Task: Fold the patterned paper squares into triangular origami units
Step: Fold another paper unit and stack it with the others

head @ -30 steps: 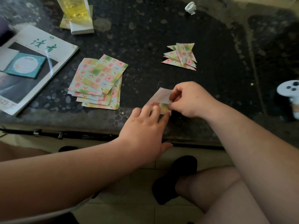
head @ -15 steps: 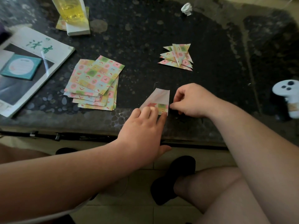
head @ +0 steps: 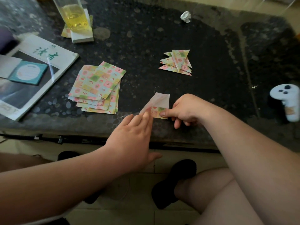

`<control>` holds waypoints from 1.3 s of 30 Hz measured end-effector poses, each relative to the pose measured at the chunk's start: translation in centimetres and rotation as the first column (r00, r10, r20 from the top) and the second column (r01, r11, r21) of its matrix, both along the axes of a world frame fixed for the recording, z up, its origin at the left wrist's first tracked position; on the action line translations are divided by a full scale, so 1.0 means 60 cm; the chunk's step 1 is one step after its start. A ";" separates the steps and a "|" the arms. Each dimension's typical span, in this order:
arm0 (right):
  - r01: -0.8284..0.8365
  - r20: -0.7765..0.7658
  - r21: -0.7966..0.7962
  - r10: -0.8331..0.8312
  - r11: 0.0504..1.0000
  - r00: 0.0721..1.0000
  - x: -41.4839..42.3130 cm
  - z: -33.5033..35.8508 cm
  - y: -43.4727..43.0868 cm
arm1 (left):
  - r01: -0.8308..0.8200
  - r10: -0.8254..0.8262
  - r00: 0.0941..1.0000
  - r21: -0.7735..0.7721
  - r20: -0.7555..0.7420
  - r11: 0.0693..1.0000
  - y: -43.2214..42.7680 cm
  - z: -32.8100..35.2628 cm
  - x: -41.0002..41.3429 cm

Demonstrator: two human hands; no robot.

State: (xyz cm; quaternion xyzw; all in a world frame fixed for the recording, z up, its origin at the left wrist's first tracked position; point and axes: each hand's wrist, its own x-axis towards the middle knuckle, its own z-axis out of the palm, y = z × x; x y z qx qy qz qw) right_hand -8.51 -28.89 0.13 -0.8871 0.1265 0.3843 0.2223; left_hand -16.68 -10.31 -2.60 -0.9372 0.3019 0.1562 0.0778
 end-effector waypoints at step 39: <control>-0.306 0.768 -0.029 0.217 0.952 0.602 -0.013 0.008 -0.012 | -0.947 0.057 0.241 -0.248 -0.969 -0.205 0.012 0.071 0.131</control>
